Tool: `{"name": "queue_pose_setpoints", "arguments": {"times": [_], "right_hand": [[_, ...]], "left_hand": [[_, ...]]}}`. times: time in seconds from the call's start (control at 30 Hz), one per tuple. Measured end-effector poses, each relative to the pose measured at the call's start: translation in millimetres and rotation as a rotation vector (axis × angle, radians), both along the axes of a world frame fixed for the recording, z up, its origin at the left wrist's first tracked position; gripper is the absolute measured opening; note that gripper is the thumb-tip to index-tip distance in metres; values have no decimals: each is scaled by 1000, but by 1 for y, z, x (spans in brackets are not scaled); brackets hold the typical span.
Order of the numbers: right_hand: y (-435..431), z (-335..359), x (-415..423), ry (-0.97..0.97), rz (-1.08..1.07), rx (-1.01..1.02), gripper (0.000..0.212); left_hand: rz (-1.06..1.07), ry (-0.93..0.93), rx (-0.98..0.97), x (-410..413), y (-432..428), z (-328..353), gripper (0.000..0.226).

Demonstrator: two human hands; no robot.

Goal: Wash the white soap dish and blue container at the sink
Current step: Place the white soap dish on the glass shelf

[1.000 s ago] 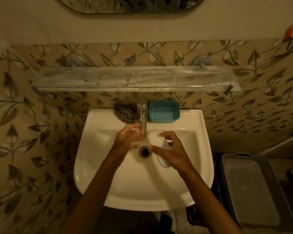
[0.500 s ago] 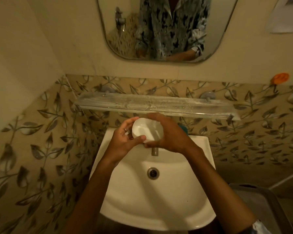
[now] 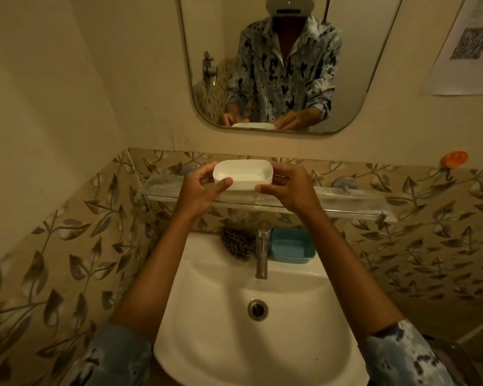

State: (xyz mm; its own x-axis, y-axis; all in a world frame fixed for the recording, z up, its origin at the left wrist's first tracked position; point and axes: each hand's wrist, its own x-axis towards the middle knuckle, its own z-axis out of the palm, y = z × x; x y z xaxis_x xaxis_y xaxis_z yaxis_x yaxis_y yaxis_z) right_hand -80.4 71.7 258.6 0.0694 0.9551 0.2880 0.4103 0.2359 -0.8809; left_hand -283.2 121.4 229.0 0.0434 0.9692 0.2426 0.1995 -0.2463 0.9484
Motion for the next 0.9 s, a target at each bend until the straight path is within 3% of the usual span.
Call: {"name": "queue_pose_setpoints", "arguments": {"times": [0.13, 0.5, 0.8, 0.9], "right_hand": [[21, -3, -6, -153, -64, -61, 56], [42, -32, -6, -306, -86, -275, 57], [31, -31, -6, -441, -117, -252, 56], [5, -43, 1, -358, -223, 65, 47]], "left_hand": [[53, 280, 85, -4, 15, 1, 56], [119, 667, 25, -4, 22, -17, 54], [128, 731, 34, -3, 13, -12, 51], [191, 634, 71, -6, 6, -11, 47]]}}
